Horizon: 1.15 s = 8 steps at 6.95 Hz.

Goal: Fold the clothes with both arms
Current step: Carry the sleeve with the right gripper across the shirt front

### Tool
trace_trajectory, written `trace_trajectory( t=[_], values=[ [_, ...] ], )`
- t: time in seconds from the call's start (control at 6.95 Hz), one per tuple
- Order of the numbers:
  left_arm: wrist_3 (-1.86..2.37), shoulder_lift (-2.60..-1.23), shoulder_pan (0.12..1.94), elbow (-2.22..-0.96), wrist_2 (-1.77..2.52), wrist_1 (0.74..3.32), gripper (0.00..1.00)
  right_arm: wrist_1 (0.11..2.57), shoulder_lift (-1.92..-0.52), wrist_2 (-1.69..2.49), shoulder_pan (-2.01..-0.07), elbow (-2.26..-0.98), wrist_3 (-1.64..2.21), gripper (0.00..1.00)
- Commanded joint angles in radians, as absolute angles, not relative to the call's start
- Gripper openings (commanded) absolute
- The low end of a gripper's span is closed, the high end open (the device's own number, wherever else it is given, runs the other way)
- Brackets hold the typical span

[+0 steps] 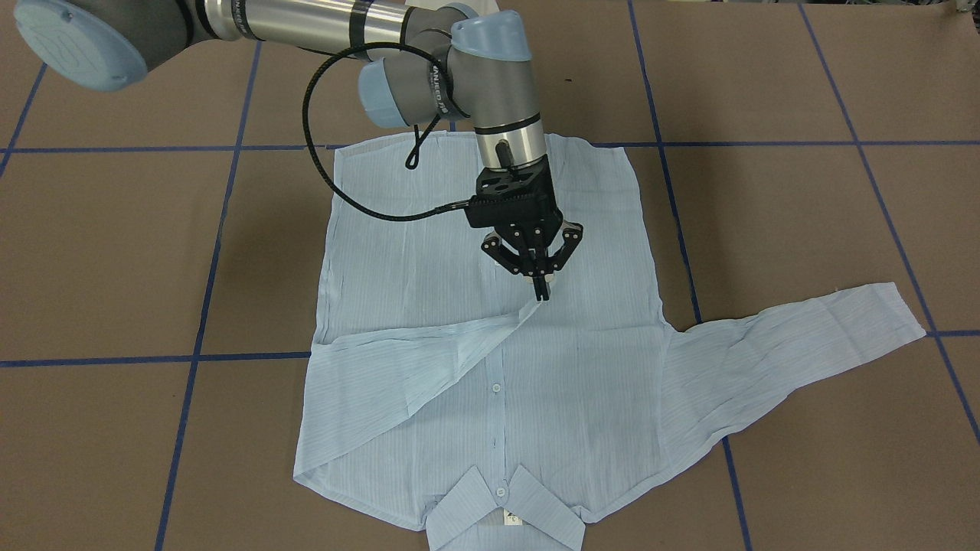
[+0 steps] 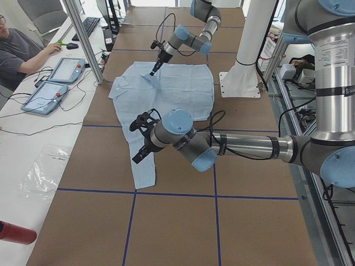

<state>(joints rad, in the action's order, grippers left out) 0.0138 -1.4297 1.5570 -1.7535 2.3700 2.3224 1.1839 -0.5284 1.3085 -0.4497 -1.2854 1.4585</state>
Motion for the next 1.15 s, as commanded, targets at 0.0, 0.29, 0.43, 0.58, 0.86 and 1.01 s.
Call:
trace_trajectory(
  t=[0.0, 0.29, 0.43, 0.58, 0.86, 1.01],
  values=[
    [0.017, -1.428, 1.557, -1.752, 2.370, 2.322, 1.00, 1.172, -0.463, 1.296, -0.433, -1.192, 1.486, 0.48],
    [0.020, -1.428, 1.557, -1.752, 2.370, 2.322, 1.00, 1.172, -0.442, 1.310, -0.434, -1.180, 1.502, 1.00],
    [0.018, -1.428, 1.557, -1.746, 2.368, 2.324, 1.00, 1.173, -0.437, 1.334, -0.436, -1.178, 1.508, 1.00],
    [0.020, -1.434, 1.555, -1.732, 2.368, 2.325, 1.00, 1.190, -0.437, 1.376, -0.451, -1.180, 1.525, 1.00],
    [0.021, -1.434, 1.551, -1.648, 2.364, 2.391, 1.00, 1.369, -0.498, 1.574, -0.590, -1.275, 1.490, 1.00],
    [0.026, -1.434, 1.543, -1.591, 2.364, 2.426, 1.00, 1.377, -0.605, 1.653, -0.645, -1.414, 1.391, 1.00]
  ],
)
